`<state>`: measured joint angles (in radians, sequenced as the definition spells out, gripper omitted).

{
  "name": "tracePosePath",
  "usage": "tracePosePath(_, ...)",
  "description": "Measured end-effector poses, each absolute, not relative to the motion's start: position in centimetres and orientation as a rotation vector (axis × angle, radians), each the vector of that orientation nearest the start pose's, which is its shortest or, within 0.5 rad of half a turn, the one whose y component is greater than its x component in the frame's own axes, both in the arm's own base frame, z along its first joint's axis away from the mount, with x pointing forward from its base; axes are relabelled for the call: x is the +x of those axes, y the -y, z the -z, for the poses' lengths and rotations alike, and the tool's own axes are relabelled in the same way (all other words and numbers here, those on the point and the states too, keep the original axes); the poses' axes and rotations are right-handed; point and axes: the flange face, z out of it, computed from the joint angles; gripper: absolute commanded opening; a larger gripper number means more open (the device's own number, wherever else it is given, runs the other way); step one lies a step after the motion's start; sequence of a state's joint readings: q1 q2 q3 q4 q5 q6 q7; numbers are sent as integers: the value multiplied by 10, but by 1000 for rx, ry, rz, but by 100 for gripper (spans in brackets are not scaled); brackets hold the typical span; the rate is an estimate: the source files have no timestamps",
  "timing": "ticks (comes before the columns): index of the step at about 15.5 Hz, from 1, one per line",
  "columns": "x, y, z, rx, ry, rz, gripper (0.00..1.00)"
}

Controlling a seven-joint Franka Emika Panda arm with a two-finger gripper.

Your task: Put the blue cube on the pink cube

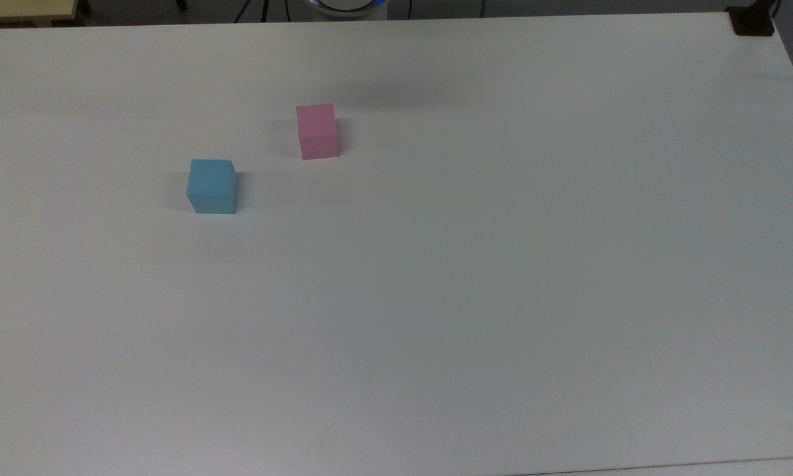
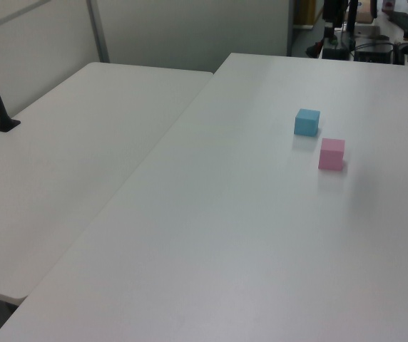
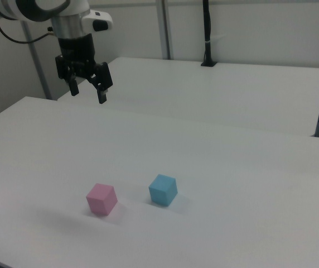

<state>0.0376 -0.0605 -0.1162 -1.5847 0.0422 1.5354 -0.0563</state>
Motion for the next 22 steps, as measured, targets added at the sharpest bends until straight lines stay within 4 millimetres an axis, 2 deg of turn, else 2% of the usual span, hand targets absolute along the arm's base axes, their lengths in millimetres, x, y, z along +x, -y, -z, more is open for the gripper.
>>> tracePosePath(1,531,30,-648,-3093,-8,21,100)
tracePosePath(5,532,24,-645,-3093,6,12,100)
tracePosePath(22,533,24,-644,-3093,8,9,100)
